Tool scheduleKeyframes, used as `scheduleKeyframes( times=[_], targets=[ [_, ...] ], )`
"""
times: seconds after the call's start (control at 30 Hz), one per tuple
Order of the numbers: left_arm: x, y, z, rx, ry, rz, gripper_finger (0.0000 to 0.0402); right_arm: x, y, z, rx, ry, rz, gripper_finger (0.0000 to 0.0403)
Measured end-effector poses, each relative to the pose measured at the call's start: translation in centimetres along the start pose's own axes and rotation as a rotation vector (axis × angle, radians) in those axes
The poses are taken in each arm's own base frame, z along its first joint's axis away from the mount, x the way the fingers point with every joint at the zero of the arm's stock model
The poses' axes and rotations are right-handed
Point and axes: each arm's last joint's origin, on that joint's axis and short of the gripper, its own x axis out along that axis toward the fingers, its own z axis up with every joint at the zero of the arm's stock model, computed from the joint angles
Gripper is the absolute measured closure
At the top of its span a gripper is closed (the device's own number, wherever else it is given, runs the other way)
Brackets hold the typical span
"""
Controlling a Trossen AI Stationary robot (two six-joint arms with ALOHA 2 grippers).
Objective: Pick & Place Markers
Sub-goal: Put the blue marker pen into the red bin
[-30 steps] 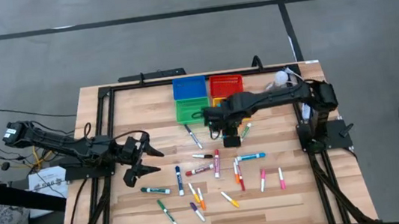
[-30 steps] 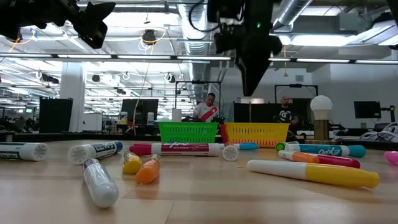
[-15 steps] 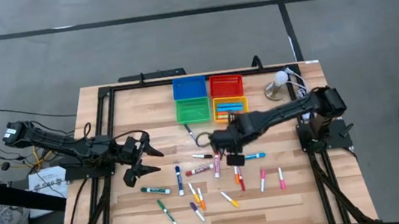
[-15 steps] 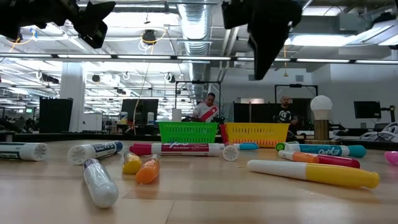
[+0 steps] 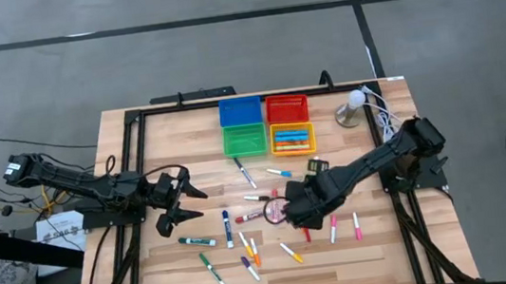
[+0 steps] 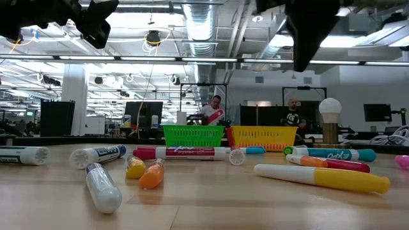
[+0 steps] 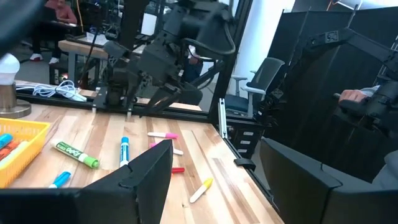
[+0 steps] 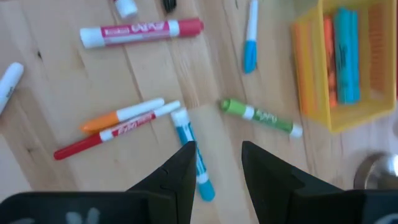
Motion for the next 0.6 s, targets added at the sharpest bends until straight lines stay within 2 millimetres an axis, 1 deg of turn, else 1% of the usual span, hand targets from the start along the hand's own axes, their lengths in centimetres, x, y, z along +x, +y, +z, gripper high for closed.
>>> scheduleKeyframes(
  times=[0.13, 0.27, 0.4, 0.6],
  targets=[
    [0.0, 0.0, 0.0, 0.000, 0.000, 0.000, 0.0160, -0.5, 0.9, -1.1, 0.046, 0.004, -0.029, 0.0285],
    [0.0, 0.0, 0.0, 0.000, 0.000, 0.000, 0.0160, -0.9, 1.6, -1.8, 0.044, -0.007, -0.052, 0.0285],
    [0.0, 0.0, 0.0, 0.000, 0.000, 0.000, 0.0160, -1.0, 2.0, -2.0, 0.023, -0.011, -0.049, 0.0285],
    [0.0, 0.0, 0.0, 0.000, 0.000, 0.000, 0.0160, -1.0, 1.9, -2.0, -0.040, -0.009, -0.049, 0.0285]
  ],
)
